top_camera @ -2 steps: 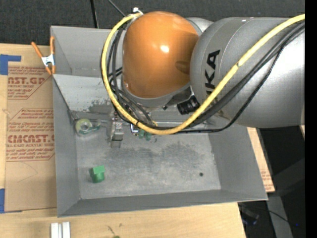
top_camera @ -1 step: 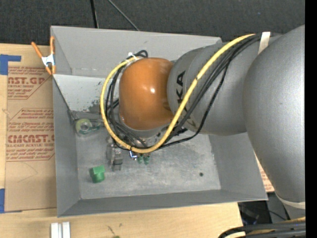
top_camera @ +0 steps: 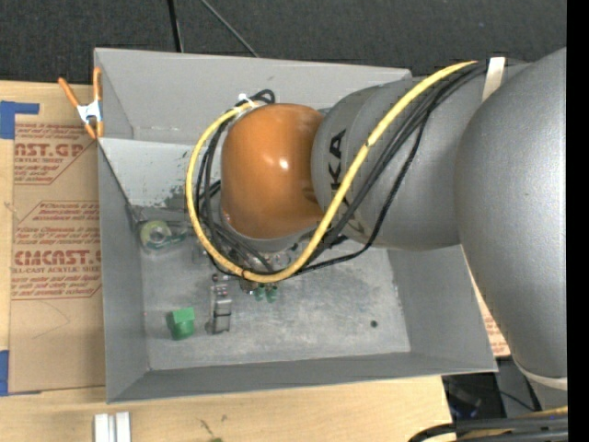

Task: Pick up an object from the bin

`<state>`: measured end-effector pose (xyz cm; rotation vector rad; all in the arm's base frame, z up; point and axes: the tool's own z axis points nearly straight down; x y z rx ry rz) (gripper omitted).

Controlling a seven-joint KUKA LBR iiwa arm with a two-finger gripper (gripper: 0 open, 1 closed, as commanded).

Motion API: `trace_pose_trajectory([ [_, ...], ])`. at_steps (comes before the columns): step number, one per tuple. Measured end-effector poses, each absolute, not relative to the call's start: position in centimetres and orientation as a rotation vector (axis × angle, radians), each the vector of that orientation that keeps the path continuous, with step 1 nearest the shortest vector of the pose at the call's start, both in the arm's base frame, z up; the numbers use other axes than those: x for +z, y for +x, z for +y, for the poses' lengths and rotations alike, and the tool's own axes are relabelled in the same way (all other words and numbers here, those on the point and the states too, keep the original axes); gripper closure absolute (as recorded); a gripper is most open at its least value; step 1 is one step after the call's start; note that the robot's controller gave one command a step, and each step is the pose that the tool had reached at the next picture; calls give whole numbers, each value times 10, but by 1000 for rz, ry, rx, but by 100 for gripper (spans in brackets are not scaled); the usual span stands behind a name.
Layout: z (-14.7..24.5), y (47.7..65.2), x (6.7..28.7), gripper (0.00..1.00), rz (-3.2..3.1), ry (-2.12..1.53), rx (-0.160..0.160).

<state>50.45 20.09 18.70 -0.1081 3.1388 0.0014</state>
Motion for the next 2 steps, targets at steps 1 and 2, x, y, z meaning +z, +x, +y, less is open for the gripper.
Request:
trace_pose_trajectory([
  [1,212,495,72,0,3143,-191,-3],
  [2,213,497,76,100,3136,-188,1],
])
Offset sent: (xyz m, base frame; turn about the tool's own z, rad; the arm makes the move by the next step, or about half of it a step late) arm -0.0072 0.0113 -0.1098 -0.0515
